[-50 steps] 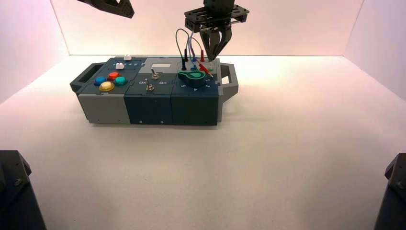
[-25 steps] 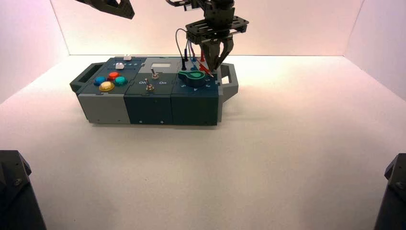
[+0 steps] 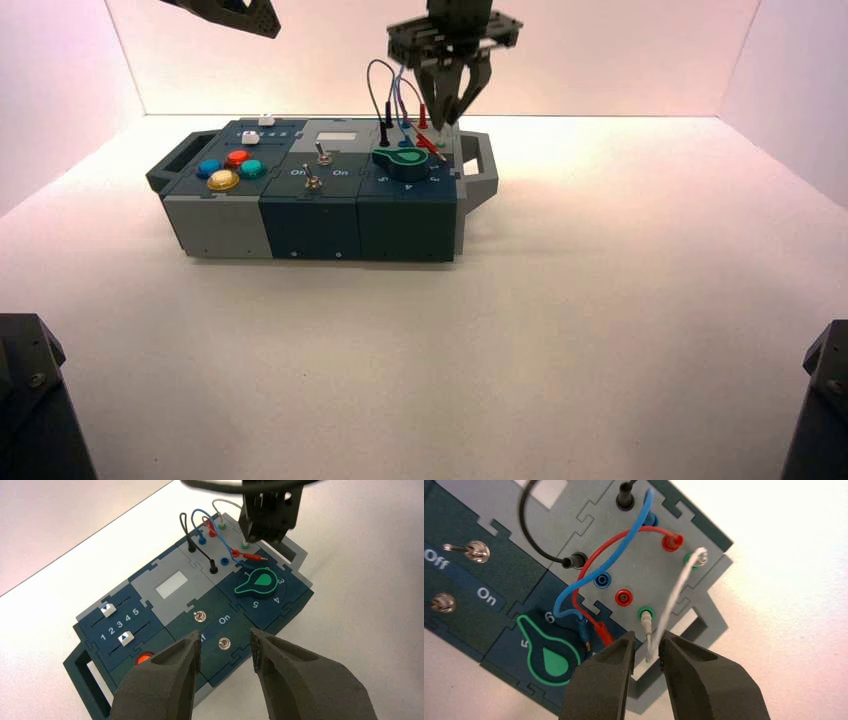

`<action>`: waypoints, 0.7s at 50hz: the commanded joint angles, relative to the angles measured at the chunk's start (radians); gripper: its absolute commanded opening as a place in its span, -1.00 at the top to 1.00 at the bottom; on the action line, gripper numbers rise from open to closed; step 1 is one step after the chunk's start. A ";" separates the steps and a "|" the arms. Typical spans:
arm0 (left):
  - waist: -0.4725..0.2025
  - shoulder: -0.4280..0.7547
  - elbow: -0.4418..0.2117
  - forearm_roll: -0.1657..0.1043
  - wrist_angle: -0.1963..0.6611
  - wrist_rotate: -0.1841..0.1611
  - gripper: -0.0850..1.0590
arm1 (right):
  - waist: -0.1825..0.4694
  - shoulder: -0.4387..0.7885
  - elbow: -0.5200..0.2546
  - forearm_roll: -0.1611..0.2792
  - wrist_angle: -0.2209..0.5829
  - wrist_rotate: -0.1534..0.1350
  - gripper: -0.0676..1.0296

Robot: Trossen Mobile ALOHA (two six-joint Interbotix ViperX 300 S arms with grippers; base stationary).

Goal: Insert the white wire.

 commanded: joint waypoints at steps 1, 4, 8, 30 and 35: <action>0.005 -0.005 -0.012 0.000 -0.006 0.005 -0.08 | 0.005 -0.067 -0.012 -0.005 0.002 0.000 0.38; 0.005 -0.005 -0.012 0.000 -0.005 0.005 -0.08 | 0.005 -0.077 -0.006 -0.005 0.002 -0.002 0.38; 0.005 -0.005 -0.012 0.000 -0.006 0.005 -0.08 | 0.005 -0.095 0.008 -0.005 0.002 -0.008 0.38; 0.006 -0.005 -0.011 0.000 -0.014 0.002 -0.08 | 0.003 -0.253 0.101 -0.009 -0.083 -0.009 0.37; 0.006 -0.005 -0.011 0.000 -0.014 0.002 -0.08 | 0.002 -0.275 0.115 -0.011 -0.098 -0.009 0.37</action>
